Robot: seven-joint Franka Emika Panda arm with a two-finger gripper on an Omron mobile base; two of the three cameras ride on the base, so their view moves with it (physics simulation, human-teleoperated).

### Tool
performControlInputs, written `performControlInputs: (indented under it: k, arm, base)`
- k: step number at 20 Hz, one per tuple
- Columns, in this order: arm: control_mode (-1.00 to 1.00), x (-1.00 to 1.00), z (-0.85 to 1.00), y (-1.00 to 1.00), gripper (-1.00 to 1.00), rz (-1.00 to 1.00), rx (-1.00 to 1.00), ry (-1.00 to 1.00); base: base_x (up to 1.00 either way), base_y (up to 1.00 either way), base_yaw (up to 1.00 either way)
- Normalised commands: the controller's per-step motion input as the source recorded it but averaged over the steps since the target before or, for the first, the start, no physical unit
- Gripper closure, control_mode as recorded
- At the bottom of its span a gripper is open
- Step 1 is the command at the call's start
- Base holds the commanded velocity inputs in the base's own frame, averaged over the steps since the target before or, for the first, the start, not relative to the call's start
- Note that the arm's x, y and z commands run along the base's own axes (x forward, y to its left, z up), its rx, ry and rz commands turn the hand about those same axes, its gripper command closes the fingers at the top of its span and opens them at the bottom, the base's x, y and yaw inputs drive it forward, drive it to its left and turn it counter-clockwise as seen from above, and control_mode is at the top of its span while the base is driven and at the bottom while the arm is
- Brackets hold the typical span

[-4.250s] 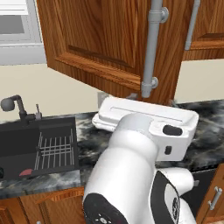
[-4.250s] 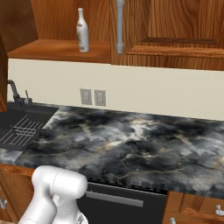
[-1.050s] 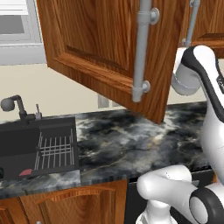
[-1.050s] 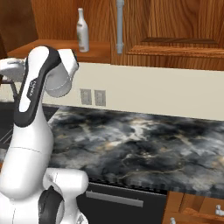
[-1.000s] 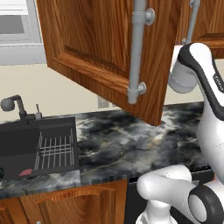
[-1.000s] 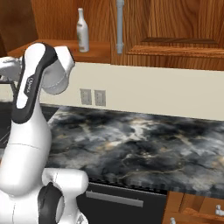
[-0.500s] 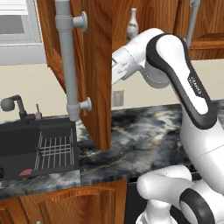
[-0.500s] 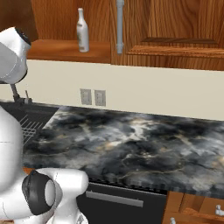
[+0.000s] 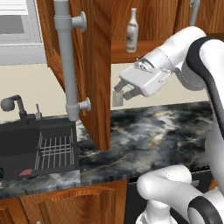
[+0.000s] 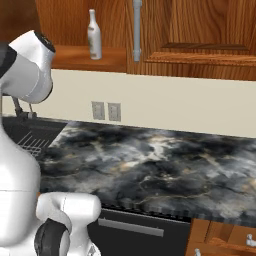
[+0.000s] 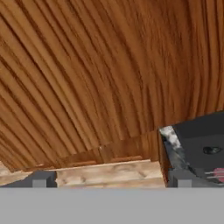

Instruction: Open the cabinet directly in front. Then move the liquor and the mug to the dining counter with the candle on it.

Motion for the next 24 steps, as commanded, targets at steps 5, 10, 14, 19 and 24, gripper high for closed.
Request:
performControlInputs:
  k: [5,10,14,19,24]
  arm:
    - [-1.0,-0.42,-0.01,-1.0,-1.0,0.0,-0.11,-0.48]
    - [-1.0,-0.45,0.0,-1.0,-1.0,-0.07,0.01,-0.57]
    - [-1.0,-0.47,-0.15,-1.0,-1.0,-0.12,0.2,-0.43]
    - [-1.0,-0.15,-0.08,-1.0,-1.0,-0.19,0.25,-0.24]
    - [-1.0,0.0,0.13,-0.91,-1.0,-0.28,0.3,-0.07]
  base:
    - [0.0,0.0,0.0]
    - [0.0,0.0,0.0]
    - [0.0,0.0,0.0]
    - [0.0,0.0,0.0]
    - [0.0,0.0,0.0]
